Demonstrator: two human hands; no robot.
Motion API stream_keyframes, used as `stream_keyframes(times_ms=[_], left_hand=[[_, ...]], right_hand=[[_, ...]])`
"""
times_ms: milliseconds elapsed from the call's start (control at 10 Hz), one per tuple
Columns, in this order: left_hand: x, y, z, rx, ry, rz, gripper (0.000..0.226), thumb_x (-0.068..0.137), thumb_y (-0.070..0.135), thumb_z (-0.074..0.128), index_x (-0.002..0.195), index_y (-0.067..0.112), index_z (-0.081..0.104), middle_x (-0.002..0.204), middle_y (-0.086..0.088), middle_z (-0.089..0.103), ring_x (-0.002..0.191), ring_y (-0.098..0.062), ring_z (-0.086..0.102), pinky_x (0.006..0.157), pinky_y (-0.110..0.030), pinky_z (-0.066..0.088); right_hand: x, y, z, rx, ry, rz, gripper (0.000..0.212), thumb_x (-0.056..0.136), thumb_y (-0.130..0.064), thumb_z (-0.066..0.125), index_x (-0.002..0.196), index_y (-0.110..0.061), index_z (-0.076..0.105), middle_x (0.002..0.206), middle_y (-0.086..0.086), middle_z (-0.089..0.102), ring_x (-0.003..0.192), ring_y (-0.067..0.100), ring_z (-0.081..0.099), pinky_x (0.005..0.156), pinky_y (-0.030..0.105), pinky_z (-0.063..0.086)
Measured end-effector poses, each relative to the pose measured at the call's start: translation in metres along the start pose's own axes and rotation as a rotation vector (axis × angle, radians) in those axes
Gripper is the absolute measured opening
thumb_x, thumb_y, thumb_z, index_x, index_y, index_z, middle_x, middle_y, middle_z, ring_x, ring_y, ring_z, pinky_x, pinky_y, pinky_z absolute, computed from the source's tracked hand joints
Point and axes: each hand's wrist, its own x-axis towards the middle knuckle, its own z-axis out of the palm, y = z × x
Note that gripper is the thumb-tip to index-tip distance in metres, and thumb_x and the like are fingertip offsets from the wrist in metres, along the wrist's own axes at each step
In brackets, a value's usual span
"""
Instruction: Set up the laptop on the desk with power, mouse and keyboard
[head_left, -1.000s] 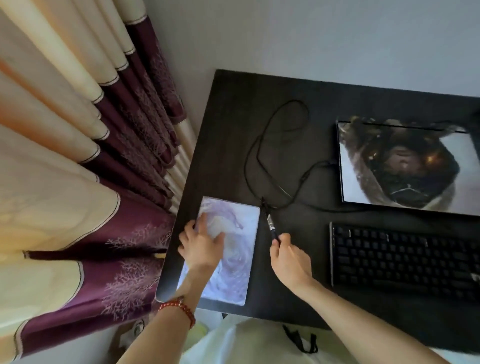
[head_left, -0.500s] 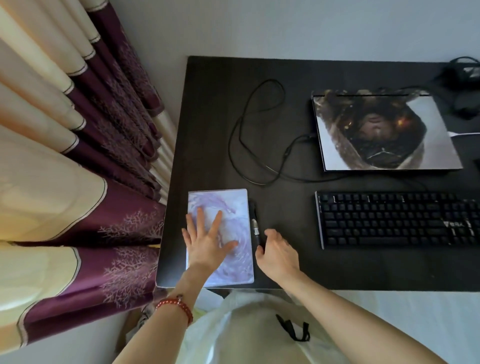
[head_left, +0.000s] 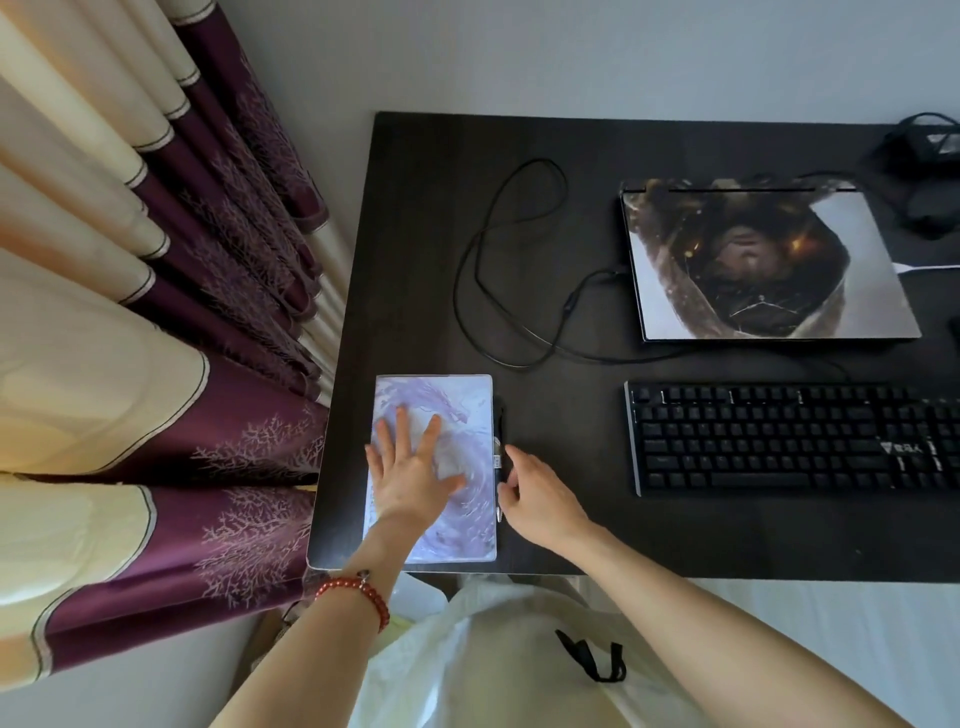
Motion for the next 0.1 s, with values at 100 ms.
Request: stream_keyframes(times_ms=[100], left_hand=[[-0.0009, 0.0066, -0.0022, 0.002, -0.021, -0.019, 0.080, 0.086, 0.047, 0.055, 0.146, 0.033, 0.005, 0.155, -0.005, -0.023, 0.140, -0.033, -0.024, 0.116, -0.047, -0.006]], right_hand=[[0.0096, -0.0044, -0.0380, 0.137, 0.189, -0.054, 0.039, 0.091, -0.021, 0.045, 0.128, -0.011, 0.048, 0.113, 0.009, 0.064, 0.105, 0.025, 0.059, 0.091, 0.037, 0.047]])
